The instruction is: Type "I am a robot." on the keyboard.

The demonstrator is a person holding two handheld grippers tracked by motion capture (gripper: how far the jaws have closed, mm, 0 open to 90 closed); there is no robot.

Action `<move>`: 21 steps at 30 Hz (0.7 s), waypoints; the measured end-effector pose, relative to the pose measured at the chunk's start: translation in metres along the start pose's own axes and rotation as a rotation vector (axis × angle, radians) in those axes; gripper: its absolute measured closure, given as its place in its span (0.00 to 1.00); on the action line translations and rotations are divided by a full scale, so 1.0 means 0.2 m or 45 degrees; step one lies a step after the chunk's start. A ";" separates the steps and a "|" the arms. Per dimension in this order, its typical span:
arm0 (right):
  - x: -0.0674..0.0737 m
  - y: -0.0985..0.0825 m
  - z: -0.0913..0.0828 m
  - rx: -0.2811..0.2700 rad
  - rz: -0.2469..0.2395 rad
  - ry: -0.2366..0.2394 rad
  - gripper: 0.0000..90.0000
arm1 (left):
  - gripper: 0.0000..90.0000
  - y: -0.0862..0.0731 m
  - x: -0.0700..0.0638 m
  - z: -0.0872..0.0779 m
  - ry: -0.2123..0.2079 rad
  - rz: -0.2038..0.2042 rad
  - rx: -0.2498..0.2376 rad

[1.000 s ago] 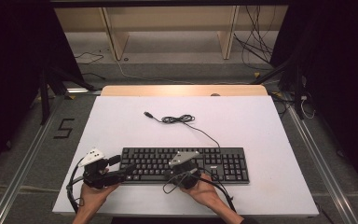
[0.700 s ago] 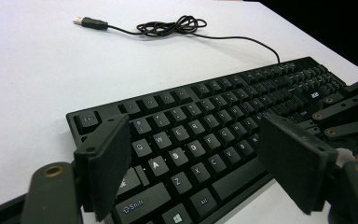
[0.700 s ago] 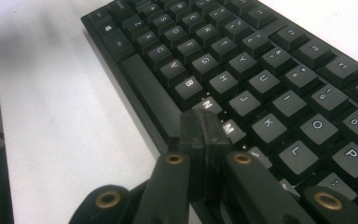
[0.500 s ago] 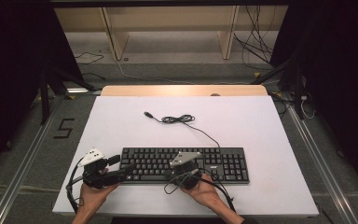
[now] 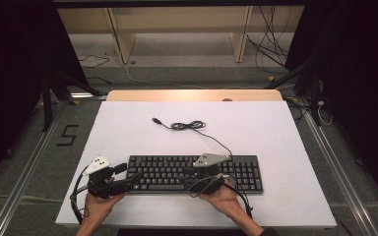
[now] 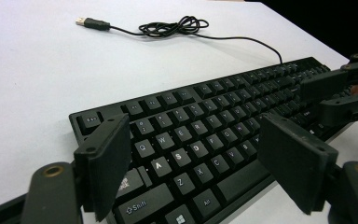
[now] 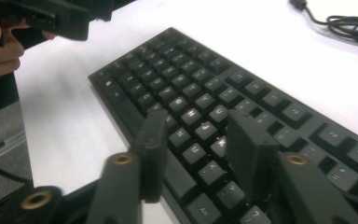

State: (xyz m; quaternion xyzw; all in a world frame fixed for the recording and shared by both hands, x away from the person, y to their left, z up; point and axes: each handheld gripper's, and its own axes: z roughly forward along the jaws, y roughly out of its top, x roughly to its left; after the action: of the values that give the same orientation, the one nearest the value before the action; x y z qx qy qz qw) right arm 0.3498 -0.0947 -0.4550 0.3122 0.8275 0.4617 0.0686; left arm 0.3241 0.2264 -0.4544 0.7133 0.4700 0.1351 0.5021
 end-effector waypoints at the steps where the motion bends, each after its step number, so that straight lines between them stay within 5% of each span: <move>1: 0.00 0.00 -0.01 -0.004 0.004 0.000 0.63 | 0.28 0.00 0.00 0.00 -0.001 0.011 0.005; 10: -0.02 0.00 -0.07 -0.053 0.026 -0.030 0.44 | 0.28 0.01 -0.02 0.03 -0.007 0.031 0.018; 21: -0.03 0.00 -0.15 -0.116 0.048 -0.056 0.35 | 0.29 0.01 -0.03 0.05 -0.006 0.042 0.034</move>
State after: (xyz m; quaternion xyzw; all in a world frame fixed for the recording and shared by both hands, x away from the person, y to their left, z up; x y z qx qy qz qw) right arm 0.3438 -0.1195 -0.4396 0.3344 0.7979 0.4929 0.0923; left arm 0.3293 0.2158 -0.4560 0.7280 0.4588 0.1354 0.4912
